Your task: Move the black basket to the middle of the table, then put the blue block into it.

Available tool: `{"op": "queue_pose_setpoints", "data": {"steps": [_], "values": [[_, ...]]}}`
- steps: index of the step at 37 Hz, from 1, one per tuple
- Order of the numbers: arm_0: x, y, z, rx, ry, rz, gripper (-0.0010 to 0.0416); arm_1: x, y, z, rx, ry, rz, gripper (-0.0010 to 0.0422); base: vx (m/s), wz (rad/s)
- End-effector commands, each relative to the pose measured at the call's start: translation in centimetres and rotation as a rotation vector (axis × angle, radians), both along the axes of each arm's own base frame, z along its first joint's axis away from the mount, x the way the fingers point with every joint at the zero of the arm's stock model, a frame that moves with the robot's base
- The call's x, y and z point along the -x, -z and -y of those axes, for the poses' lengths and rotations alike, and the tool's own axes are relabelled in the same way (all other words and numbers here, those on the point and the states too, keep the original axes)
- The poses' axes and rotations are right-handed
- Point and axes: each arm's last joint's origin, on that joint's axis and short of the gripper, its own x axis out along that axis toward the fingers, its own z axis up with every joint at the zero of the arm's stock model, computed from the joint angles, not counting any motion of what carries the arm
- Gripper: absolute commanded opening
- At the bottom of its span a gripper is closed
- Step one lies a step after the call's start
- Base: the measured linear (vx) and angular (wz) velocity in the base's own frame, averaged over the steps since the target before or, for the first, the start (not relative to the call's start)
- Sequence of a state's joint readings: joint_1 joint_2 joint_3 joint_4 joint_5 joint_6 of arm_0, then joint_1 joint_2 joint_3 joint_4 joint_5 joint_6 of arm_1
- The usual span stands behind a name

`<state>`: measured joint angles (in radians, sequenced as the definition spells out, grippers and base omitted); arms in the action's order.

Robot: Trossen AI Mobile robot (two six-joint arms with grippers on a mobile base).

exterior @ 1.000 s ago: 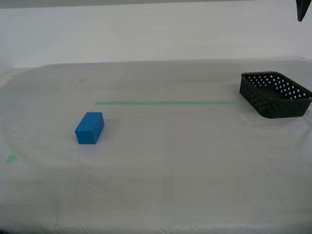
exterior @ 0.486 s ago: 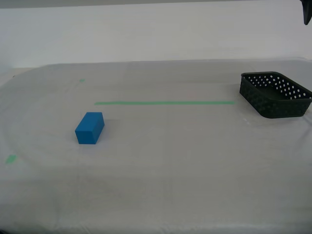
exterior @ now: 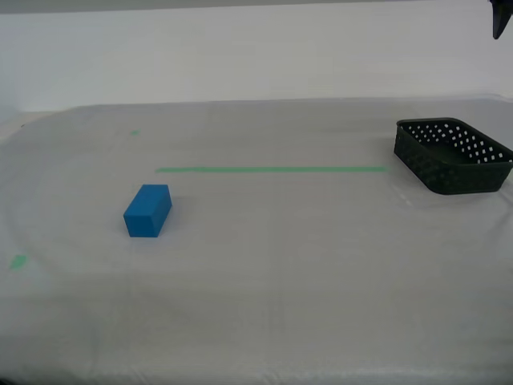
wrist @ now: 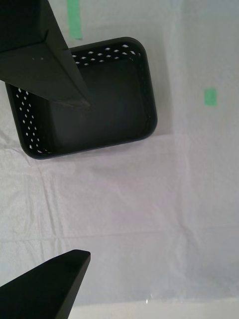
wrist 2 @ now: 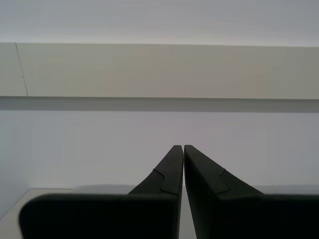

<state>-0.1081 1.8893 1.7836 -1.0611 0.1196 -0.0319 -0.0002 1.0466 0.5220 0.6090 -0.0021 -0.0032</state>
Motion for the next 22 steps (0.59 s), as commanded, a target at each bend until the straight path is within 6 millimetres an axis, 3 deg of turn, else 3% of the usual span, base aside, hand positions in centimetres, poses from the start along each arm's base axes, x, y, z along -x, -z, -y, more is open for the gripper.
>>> {"op": "queue_pose_setpoints", "data": {"steps": [1, 22], "values": [[-0.5, 0.8, 0.2, -0.017, -0.008, -0.016, 0.0399, 0.0, -0.1, 0.0, -0.003, -0.001, 0.006, 0.0, 0.0, 0.0], [-3.8, 8.0, 0.5, -0.041, -0.054, -0.156, 0.04, 0.0, -0.1, 0.0, -0.003, -0.001, 0.007, 0.0, 0.0, 0.0]]}}
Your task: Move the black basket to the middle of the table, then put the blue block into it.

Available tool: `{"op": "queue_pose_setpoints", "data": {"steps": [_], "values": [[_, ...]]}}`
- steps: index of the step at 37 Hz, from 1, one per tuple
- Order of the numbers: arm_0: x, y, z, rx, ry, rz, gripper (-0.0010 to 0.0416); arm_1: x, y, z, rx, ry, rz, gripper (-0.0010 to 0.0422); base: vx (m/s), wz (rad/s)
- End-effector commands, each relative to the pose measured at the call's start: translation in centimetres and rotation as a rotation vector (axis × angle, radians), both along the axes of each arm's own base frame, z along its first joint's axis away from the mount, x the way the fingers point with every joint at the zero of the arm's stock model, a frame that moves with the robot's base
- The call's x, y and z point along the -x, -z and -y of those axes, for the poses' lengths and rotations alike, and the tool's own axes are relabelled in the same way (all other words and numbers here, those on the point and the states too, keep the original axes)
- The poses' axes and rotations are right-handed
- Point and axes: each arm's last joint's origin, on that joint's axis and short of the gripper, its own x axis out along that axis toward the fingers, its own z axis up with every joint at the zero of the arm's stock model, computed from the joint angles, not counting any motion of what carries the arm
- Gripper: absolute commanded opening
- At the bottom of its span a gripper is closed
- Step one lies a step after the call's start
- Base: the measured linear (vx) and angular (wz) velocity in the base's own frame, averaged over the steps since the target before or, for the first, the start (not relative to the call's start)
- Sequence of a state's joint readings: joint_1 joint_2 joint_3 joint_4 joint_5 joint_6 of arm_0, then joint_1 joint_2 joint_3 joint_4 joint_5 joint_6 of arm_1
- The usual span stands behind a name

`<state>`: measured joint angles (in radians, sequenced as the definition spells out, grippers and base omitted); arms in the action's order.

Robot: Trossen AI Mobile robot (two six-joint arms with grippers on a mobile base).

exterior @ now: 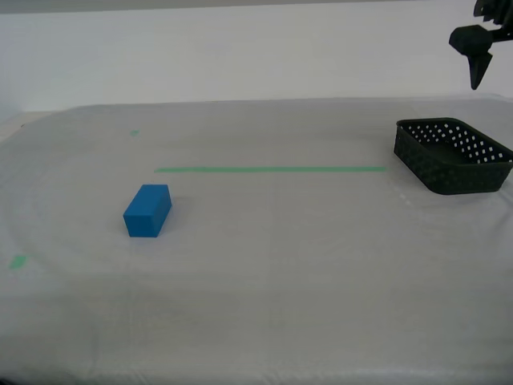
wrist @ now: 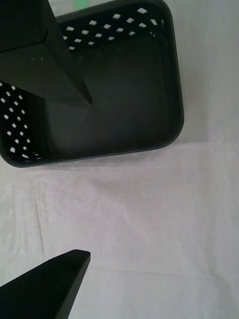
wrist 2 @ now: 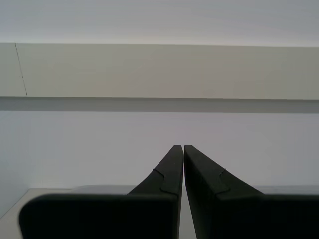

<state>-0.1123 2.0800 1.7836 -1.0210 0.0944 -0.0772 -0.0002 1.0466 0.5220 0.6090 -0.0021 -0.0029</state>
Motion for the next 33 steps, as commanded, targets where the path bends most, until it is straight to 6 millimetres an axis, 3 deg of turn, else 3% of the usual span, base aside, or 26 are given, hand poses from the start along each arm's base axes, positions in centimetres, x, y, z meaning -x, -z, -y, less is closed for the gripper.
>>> {"op": "queue_pose_setpoints", "data": {"steps": [1, 20, 33], "values": [[-0.5, 1.0, 0.0, -0.018, -0.007, -0.005, 0.04, 0.0, -0.1, 0.0, -0.003, -0.001, 0.006, 0.0, 0.0, 0.0], [-2.1, 7.6, 0.2, -0.039, -0.016, -0.126, 0.04, 0.0, 0.0, 0.0, -0.003, -0.001, 0.0, 0.0, 0.0, 0.0], [-2.4, 10.5, 0.5, -0.041, -0.008, -0.181, 0.04, 0.0, 0.0, 0.0, -0.003, -0.001, -0.001, 0.0, 0.0, 0.0]]}}
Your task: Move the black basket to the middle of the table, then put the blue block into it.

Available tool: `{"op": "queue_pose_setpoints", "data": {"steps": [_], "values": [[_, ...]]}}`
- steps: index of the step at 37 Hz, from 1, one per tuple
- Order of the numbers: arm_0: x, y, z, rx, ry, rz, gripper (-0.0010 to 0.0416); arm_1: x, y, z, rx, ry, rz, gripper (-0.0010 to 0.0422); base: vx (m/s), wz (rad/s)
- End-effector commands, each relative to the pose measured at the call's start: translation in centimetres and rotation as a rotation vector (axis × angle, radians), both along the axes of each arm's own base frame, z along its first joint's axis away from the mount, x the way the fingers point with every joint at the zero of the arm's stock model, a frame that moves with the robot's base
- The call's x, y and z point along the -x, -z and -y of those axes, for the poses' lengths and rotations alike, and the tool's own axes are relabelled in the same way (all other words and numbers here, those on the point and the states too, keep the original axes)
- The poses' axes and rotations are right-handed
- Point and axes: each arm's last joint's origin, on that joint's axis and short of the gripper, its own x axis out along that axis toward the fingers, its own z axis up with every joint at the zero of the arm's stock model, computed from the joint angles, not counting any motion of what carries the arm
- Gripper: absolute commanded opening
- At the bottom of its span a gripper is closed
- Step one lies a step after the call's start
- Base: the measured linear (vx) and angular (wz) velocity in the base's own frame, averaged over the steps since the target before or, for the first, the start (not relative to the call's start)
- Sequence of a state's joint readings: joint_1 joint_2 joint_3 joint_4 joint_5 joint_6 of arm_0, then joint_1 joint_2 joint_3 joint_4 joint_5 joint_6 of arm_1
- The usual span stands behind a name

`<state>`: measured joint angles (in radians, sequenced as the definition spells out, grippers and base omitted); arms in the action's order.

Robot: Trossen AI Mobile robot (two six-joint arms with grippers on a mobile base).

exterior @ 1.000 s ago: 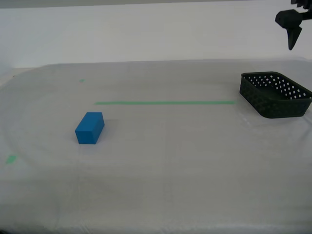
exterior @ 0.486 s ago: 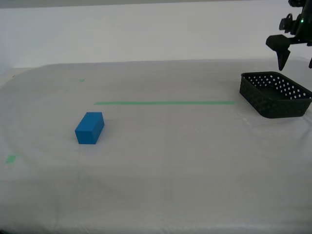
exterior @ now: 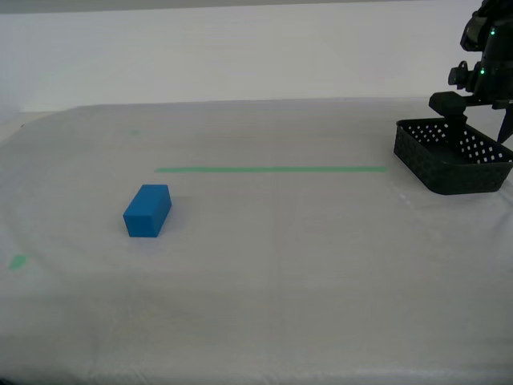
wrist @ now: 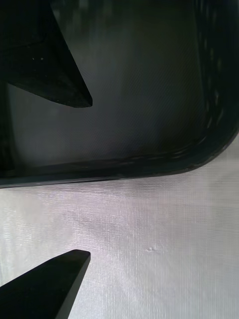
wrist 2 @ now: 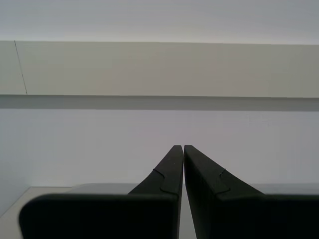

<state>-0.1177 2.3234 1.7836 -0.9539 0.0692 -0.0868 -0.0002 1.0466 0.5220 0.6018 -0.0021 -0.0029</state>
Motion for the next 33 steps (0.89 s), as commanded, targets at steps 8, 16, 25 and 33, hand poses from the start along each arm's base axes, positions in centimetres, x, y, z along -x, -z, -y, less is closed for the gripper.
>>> {"op": "queue_pose_setpoints", "data": {"steps": [8, 16, 25, 33], "values": [[-0.1, 1.2, 0.5, 0.005, 0.009, -0.017, 0.0398, 0.0, -0.1, 0.0, -0.003, -0.001, 0.007, 0.0, 0.0, 0.0], [0.2, 1.6, 0.9, 0.003, 0.022, -0.018, 0.0385, 0.0, -0.1, 0.0, -0.003, -0.001, 0.006, 0.0, 0.0, 0.0], [0.9, 2.9, 0.8, -0.006, 0.027, -0.037, 0.0337, 0.0, -0.1, 0.0, -0.003, -0.001, 0.006, 0.0, 0.0, 0.0], [0.8, 2.9, 0.8, -0.008, 0.029, -0.019, 0.0257, 0.0, -0.1, 0.0, -0.003, -0.001, 0.006, 0.0, 0.0, 0.0]]}}
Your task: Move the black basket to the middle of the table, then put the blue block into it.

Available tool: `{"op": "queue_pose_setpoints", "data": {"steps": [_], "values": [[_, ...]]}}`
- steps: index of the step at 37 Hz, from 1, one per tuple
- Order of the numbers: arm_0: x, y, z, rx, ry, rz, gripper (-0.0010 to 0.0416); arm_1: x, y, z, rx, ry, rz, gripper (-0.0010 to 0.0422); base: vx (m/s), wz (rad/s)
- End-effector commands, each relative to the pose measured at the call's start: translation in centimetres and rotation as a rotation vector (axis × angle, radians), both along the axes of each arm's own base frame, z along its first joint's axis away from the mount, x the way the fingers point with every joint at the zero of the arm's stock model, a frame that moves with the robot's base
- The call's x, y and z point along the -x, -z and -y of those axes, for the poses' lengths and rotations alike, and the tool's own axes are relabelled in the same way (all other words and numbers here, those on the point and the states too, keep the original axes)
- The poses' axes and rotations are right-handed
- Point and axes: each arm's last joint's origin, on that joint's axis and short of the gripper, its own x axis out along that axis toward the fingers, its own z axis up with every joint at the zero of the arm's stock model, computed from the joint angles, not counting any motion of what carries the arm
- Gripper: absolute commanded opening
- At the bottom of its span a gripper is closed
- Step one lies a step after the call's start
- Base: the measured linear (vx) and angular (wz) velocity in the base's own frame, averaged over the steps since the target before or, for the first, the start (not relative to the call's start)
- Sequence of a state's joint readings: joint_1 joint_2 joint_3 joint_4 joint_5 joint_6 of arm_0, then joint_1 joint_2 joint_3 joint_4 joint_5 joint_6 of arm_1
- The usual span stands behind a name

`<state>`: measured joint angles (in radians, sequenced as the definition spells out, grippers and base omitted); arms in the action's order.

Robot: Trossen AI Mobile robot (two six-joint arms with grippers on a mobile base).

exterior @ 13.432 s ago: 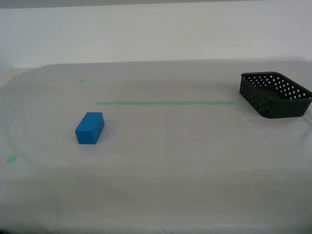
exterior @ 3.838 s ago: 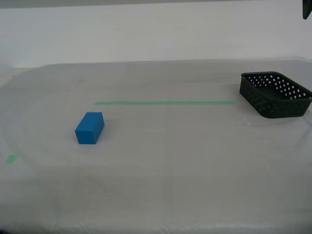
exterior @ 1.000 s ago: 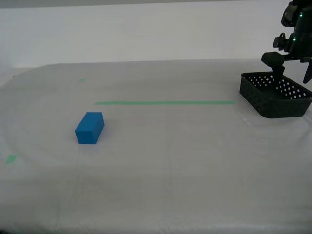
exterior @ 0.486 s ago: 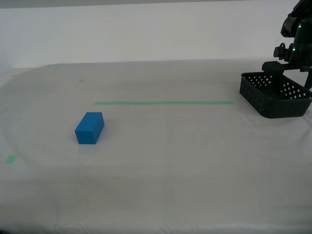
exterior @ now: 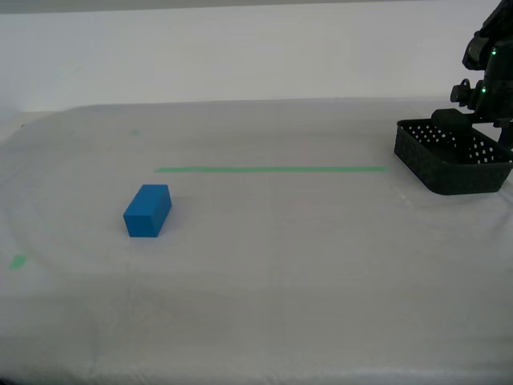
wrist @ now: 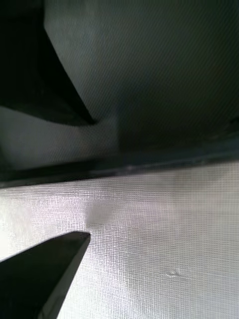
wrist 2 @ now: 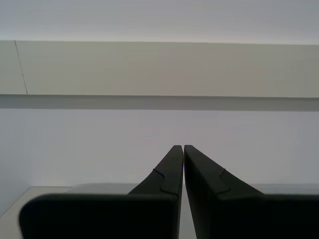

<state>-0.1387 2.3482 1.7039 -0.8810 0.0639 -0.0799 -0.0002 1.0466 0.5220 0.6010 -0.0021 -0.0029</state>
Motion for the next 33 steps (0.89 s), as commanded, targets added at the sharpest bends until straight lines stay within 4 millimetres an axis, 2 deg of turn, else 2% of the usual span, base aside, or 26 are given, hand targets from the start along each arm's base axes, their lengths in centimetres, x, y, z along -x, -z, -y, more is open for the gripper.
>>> {"op": "queue_pose_setpoints", "data": {"steps": [1, 17, 20, 33], "values": [[-0.1, -0.07, 0.01, 0.002, 0.003, 0.013, 0.0244, -0.01, -0.11, 0.01, -0.003, -0.001, 0.007, 0.0, 0.0, 0.0], [-0.22, -0.1, -0.19, -0.071, 0.001, 0.033, -0.0007, -0.01, -0.11, 0.01, -0.003, -0.001, 0.007, 0.0, 0.0, 0.0], [-0.23, -0.1, -0.24, -0.09, 0.005, 0.036, 0.0004, -0.01, -0.1, 0.0, -0.003, -0.001, 0.007, 0.0, 0.0, 0.0], [-0.16, -1.0, -0.34, -0.118, 0.014, 0.053, -0.0001, -0.01, -0.1, 0.01, -0.003, -0.001, 0.007, 0.0, 0.0, 0.0]]}}
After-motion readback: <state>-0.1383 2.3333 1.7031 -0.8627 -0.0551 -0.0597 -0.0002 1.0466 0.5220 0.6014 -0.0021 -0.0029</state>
